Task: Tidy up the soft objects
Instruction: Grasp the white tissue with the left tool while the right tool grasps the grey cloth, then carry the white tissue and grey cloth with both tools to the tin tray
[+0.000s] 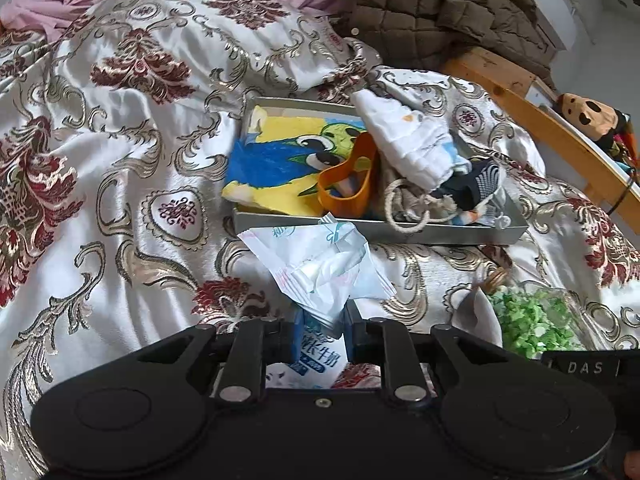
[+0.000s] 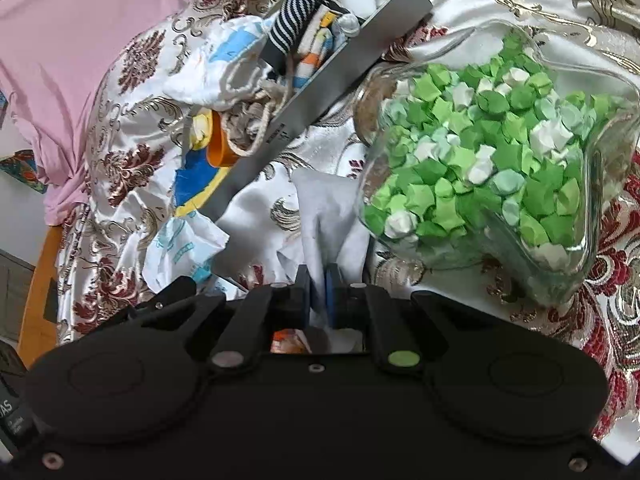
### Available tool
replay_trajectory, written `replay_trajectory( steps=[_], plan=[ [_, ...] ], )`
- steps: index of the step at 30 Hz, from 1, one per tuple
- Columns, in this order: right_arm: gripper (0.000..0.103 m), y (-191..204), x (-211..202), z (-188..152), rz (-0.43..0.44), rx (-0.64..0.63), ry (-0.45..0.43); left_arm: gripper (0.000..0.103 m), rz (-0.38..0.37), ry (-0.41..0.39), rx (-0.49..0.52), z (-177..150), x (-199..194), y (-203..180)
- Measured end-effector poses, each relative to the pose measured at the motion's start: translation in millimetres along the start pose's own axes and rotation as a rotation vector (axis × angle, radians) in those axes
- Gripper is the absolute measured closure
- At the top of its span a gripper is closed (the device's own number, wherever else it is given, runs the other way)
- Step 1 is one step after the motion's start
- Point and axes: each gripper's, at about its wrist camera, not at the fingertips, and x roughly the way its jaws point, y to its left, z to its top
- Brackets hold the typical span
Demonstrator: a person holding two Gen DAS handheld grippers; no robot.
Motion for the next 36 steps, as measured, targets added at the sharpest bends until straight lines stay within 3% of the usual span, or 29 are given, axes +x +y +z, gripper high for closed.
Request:
replay_trajectory(
  steps=[13,21,26,31,35,36],
  plan=[
    [0.101,15.7,-29.3,18.2,0.150,-0.022,-0.069,0.082,-0.032,-0.087,0.037,13.2,-20.0,-20.4],
    [0.101,45.4,-44.3,58.4,0.252,-0.101,-0.193,0.082,-0.018,-0.195,0.036,40.7,-33.4,-34.6],
    [0.101,45.8,-42.9,74.5,0.274,-0.073,-0.187,0.082,-0.008,-0.198,0.027,42.5,-30.9,-34.7],
    [0.101,40.5,-31.6,68.2,0.239,-0.065,-0.137,0.082,0.011,-0.172,-0.007,38.6,-24.4,-24.0],
    [0.091,38.7,-11.9,62.0,0.193,-0.079,-0.072,0.082,0.010,-0.160,-0.017,37.2,-21.3,-19.1],
    [0.075,37.8,-7.8,60.7,0.180,-0.075,-0.054,0.082,0.009,-0.158,-0.019,37.1,-20.4,-18.0]
  ],
)
